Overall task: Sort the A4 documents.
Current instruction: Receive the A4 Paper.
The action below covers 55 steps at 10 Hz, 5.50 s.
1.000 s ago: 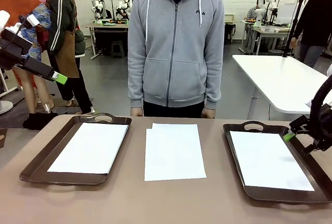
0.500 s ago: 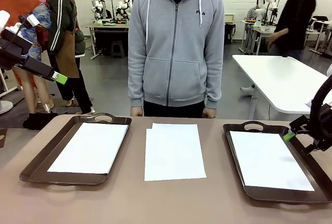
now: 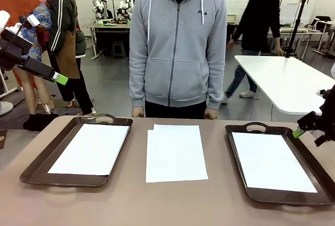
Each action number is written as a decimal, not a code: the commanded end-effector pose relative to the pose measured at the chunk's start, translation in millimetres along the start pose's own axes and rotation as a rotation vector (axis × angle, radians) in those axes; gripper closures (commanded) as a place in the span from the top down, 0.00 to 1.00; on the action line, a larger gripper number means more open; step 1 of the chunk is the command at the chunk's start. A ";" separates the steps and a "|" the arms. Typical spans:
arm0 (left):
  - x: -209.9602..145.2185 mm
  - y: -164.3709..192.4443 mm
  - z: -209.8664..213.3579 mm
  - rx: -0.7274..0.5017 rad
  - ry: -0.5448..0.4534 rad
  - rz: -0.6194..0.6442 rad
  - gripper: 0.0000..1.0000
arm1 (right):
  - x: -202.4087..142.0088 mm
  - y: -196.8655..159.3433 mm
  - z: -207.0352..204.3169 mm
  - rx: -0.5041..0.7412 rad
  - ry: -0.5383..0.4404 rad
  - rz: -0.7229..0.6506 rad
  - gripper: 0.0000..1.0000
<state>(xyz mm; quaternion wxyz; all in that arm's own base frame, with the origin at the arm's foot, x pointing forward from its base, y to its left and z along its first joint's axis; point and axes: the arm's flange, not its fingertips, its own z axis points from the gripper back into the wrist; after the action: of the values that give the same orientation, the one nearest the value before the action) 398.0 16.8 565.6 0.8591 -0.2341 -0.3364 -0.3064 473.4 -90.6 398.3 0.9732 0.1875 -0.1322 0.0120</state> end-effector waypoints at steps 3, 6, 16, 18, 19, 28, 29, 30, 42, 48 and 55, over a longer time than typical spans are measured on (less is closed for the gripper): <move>0.3 -1.0 -0.6 0.003 0.003 -0.002 1.00 | -19.4 62.5 34.6 0.006 -0.156 0.280 1.00; 0.3 -1.0 -0.6 0.003 0.003 -0.002 1.00 | -23.2 100.1 97.1 0.071 -0.290 0.496 1.00; 0.3 -1.0 -0.6 0.003 0.003 -0.002 1.00 | -21.9 139.0 142.9 0.163 -0.398 0.677 1.00; 0.3 -1.0 -0.6 0.003 0.003 -0.002 1.00 | -22.5 134.0 142.4 0.173 -0.390 0.667 1.00; 0.3 -1.0 -0.6 0.003 0.003 -0.002 1.00 | -23.7 129.7 141.8 0.192 -0.386 0.658 1.00; 0.3 -1.0 -0.6 0.003 0.003 -0.002 1.00 | -26.2 134.3 142.9 0.145 -0.381 0.643 1.00; 0.3 -1.0 -0.6 0.003 0.003 -0.002 1.00 | -26.2 134.3 142.9 0.145 -0.381 0.643 1.00; 0.3 -1.0 -0.6 0.003 0.003 -0.002 1.00 | -26.2 134.3 142.9 0.145 -0.381 0.643 1.00; 0.3 -1.0 -0.6 0.003 0.003 -0.002 1.00 | -26.2 134.3 142.9 0.145 -0.381 0.643 1.00; 0.3 -1.0 -0.6 0.003 0.003 -0.002 1.00 | -26.2 134.3 142.9 0.145 -0.381 0.643 1.00; 0.3 -1.0 -0.6 0.003 0.003 -0.002 1.00 | -26.2 134.3 142.9 0.145 -0.381 0.643 1.00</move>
<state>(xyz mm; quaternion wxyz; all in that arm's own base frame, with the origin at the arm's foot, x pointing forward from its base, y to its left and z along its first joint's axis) 398.0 16.6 565.6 0.8590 -0.2342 -0.3364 -0.3066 401.2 -17.8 567.3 0.8632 0.2080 -0.3592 0.2873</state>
